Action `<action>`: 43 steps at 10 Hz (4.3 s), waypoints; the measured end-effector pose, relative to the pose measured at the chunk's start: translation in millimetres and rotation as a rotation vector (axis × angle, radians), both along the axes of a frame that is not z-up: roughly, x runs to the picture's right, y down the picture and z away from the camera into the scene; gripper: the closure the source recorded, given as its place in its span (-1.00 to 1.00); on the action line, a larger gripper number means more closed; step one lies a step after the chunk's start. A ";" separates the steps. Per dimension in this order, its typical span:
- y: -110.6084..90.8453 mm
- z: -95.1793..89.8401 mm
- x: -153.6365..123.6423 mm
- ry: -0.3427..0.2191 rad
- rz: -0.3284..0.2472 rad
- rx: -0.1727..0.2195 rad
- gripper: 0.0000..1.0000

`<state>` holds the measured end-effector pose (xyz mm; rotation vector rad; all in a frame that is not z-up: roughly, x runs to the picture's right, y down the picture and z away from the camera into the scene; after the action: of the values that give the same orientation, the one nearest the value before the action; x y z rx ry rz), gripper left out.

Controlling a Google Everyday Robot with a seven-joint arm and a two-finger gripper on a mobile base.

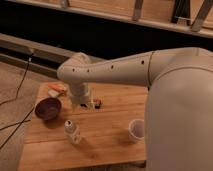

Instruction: Drag the pepper across the table

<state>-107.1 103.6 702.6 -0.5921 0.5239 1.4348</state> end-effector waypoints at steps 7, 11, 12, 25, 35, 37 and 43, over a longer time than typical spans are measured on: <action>0.0 0.0 0.0 0.000 0.000 0.000 -0.30; 0.0 0.0 0.0 0.000 0.000 0.000 -0.30; 0.0 0.0 0.0 0.000 0.000 0.000 -0.30; -4.0 20.7 -11.4 -0.050 -0.209 -0.006 -0.30; -72.6 146.6 -140.9 -0.484 -0.594 0.030 -0.30; -89.3 162.1 -140.2 -0.518 -0.569 0.040 -0.30; -96.6 211.5 -135.8 -0.587 -0.540 -0.001 -0.30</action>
<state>-242.9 6.9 914.2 -0.7653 0.1882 0.7010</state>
